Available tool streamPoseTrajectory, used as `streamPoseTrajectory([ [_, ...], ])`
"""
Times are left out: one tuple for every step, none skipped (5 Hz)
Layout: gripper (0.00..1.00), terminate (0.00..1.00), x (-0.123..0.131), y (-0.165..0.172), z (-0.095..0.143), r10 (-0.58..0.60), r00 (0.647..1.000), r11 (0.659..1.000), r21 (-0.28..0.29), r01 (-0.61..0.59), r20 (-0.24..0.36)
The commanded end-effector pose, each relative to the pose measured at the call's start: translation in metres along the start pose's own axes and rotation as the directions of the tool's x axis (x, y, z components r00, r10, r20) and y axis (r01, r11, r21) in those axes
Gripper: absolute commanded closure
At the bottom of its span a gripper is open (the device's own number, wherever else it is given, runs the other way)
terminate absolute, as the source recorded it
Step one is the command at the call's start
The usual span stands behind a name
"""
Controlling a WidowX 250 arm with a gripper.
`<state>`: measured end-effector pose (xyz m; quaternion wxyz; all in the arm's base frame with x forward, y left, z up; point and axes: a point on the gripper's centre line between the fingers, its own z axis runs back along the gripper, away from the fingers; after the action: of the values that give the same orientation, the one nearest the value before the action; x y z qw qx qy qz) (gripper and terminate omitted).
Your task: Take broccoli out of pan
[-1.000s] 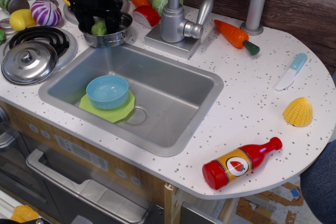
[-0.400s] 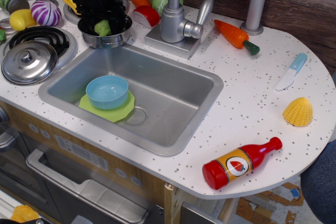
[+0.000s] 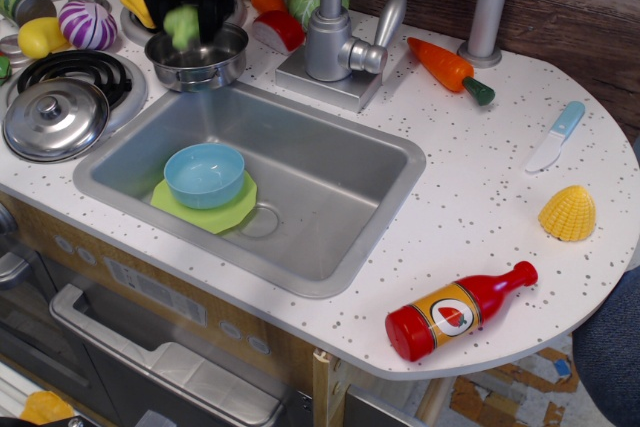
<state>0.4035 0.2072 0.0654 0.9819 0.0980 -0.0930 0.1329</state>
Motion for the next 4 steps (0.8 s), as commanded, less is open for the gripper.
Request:
streamPoseTrajectory([
  [1.0, 0.0, 0.002, 0.008, 0.056, 0.06, 0.992, 0.996, 0.06, -0.067, 0.111],
  [1.0, 0.0, -0.03, -0.002, 0.064, 0.109, 0.989, 0.991, 0.065, -0.116, 0.102],
  [1.0, 0.0, -0.051, -0.027, 0.059, 0.154, 0.984, 0.988, -0.009, -0.154, 0.086],
  [1.0, 0.0, -0.065, -0.066, 0.043, 0.195, 0.976, 0.979, -0.076, -0.188, 0.098],
])
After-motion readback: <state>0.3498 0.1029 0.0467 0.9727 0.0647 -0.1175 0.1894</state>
